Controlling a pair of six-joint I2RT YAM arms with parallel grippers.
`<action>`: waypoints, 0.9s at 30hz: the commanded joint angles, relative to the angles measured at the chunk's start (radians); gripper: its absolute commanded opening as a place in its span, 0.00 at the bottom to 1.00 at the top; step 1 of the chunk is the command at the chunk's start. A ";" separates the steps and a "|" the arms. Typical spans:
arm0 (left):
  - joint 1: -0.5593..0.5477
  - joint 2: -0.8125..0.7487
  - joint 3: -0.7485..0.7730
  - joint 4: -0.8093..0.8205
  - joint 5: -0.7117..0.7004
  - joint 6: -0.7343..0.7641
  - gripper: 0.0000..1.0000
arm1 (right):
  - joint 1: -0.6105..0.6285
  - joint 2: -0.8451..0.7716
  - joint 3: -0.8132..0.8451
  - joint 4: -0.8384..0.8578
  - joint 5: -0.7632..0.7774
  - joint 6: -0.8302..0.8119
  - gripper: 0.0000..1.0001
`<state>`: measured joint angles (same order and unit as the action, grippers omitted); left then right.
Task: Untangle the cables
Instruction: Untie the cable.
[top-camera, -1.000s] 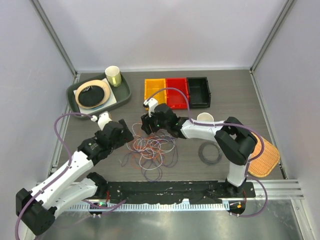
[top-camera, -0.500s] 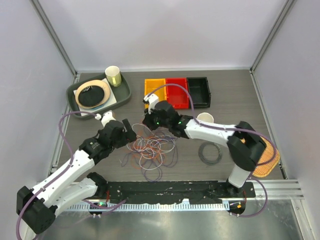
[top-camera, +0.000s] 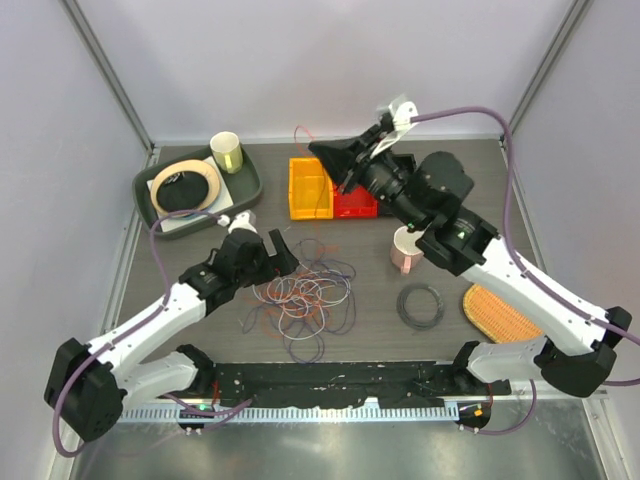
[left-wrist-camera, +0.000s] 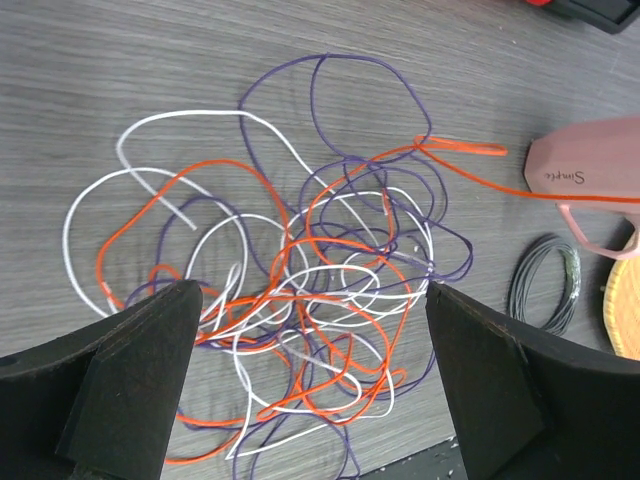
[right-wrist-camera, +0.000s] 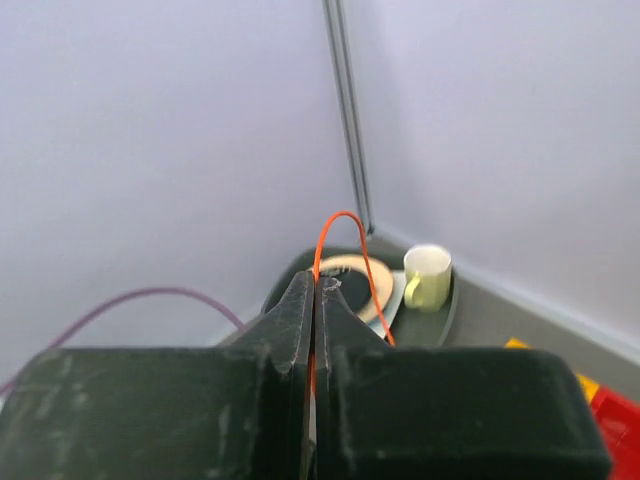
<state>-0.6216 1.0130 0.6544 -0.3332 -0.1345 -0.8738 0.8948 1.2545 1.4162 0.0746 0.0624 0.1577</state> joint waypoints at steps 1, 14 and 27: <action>-0.001 0.064 0.079 0.154 0.102 0.067 1.00 | 0.001 0.000 0.164 -0.039 0.063 -0.070 0.01; -0.098 0.205 0.212 0.448 0.078 0.350 1.00 | 0.001 0.051 0.391 -0.170 0.051 -0.020 0.01; -0.122 0.386 0.364 0.505 -0.128 0.429 0.22 | 0.001 0.033 0.395 -0.225 0.077 -0.016 0.01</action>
<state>-0.7395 1.4048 0.9504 0.1635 -0.1268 -0.4629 0.8948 1.3132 1.7752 -0.1356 0.1032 0.1562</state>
